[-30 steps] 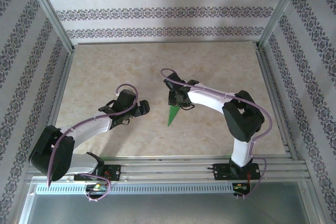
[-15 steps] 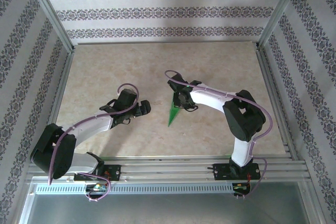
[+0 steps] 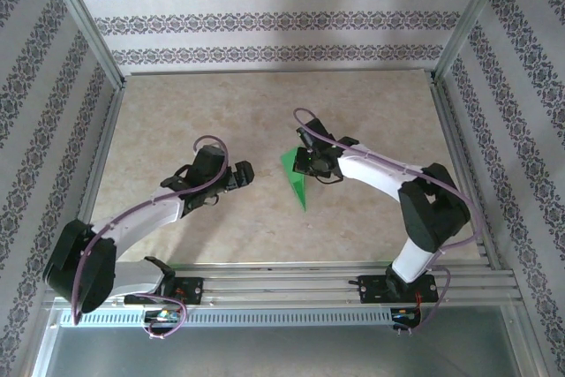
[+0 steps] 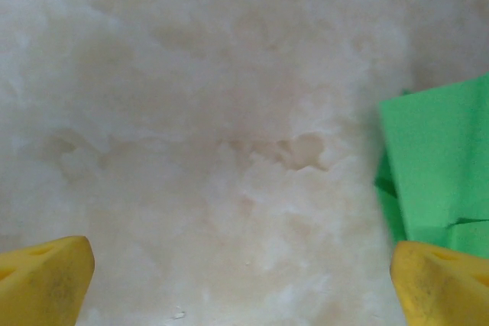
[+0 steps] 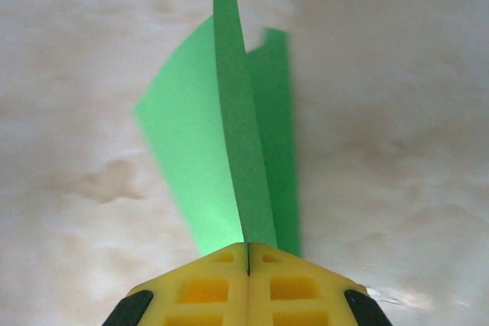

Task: Fold a paper plane with a square sheet of paper (pick it up from the middle)

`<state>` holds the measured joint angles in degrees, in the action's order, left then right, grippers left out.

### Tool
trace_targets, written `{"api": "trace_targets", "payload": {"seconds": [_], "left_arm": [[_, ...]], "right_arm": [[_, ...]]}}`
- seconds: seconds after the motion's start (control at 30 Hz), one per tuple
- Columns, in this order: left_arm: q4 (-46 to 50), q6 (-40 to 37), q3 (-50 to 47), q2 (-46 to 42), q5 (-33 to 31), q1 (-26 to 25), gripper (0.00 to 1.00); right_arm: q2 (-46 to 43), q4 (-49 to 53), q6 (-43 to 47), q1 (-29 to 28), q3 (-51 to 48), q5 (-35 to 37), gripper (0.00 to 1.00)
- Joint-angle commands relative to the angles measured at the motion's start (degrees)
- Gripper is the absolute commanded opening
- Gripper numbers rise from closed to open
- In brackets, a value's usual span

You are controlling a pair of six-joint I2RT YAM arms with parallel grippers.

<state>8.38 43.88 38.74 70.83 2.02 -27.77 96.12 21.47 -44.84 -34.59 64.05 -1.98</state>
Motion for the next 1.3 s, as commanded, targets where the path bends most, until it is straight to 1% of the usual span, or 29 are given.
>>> {"api": "trace_targets", "payload": {"seconds": [0.0,0.13,0.23,0.43,0.67,0.77,1.0,1.07,1.13,1.2,1.27], "left_arm": [[-0.41,1.9,-0.92,-5.5,0.23,1.18,0.99],[-2.05,3.11,-2.13,-9.84,1.67,1.22,0.98],[-2.62,3.98,-2.18,-10.14,3.47,1.23,0.96],[-5.58,5.35,-2.22,-5.6,6.86,1.0,0.91],[-12.94,8.27,-3.02,1.66,10.43,-0.34,0.85],[-14.35,9.17,-1.66,5.02,11.81,-1.55,0.79],[-18.24,12.93,1.04,10.69,12.96,-3.9,0.58],[-18.59,13.0,1.87,11.29,12.66,-4.69,0.55],[-16.4,12.49,3.29,11.27,11.99,-5.18,0.53],[-10.15,11.32,5.38,11.5,9.58,-5.52,0.53],[-6.34,10.6,5.63,11.6,6.11,-5.63,0.43]], "right_arm": [[-2.52,-10.9,2.15,-0.1,-1.5,-11.77,0.0],[-1.31,-21.51,-1.91,-0.12,-3.85,-20.26,0.0],[1.86,-28.73,-6.29,-0.08,-4.98,-25.03,0.0],[7.58,-38.31,-12.84,0.63,-8.22,-28.48,0.0],[10.49,-38.87,-11.33,2.27,-11.52,-27.04,0.0],[10.39,-38.79,-10.93,3.07,-13.08,-26.42,0.0],[9.09,-38.06,-9.79,3.56,-14.31,-25.88,0.0],[8.91,-37.86,-9.53,3.56,-14.22,-25.76,0.0],[8.83,-37.6,-9.32,3.56,-14.13,-25.8,0.0],[8.82,-37.31,-9.17,3.56,-14.04,-25.8,0.0],[9.0,-37.19,-9.05,3.67,-14.13,-25.63,0.0]]}}
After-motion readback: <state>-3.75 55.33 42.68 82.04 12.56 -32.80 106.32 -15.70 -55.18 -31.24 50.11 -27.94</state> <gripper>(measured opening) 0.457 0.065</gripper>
